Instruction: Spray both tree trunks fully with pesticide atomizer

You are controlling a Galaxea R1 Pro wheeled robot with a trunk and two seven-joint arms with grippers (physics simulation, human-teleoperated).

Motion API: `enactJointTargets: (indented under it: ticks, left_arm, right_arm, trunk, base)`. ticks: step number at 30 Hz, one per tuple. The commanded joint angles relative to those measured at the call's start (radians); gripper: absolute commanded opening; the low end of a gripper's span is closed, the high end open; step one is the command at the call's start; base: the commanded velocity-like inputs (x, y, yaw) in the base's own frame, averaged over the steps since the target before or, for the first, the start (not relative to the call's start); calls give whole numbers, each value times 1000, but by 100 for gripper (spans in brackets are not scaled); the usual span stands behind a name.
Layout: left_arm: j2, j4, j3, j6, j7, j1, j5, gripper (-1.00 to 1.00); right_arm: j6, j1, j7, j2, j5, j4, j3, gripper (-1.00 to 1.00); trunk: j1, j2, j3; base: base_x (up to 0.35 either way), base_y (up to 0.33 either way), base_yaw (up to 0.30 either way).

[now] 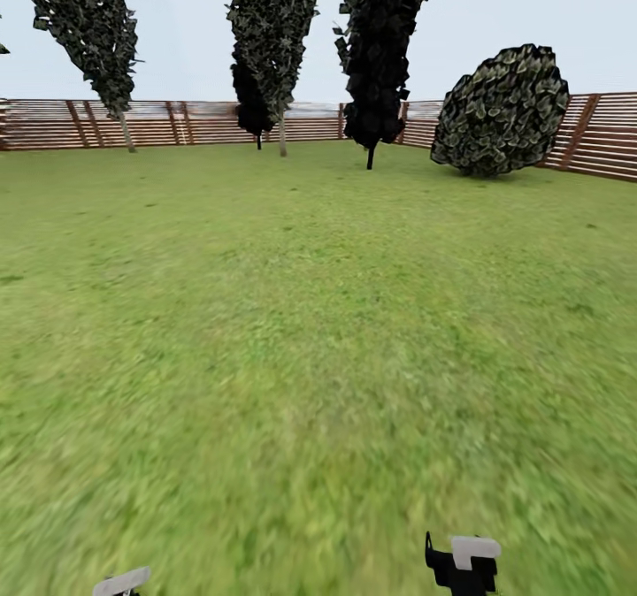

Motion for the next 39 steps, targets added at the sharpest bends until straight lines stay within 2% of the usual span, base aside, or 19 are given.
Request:
enactJointTargets:
  ticks: [1,33,39]
  left_arm:
    - [0,0,-8,-2,7,-1,2,-100]
    - [0,1,-8,-2,7,-1,0,-100]
    - [0,1,-8,-2,7,0,0,-100]
  right_arm:
    - [-3,0,-2,0,-10,0,9,100]
    - [-3,0,-2,0,-9,0,9,100]
    - [-3,0,-2,0,-9,0,9,100]
  trunk:
    - [0,0,-1]
    - [0,0,-12]
    - [0,0,-14]
  base:
    - [0,0,285]
    - [0,0,285]
    - [-165,155,285]
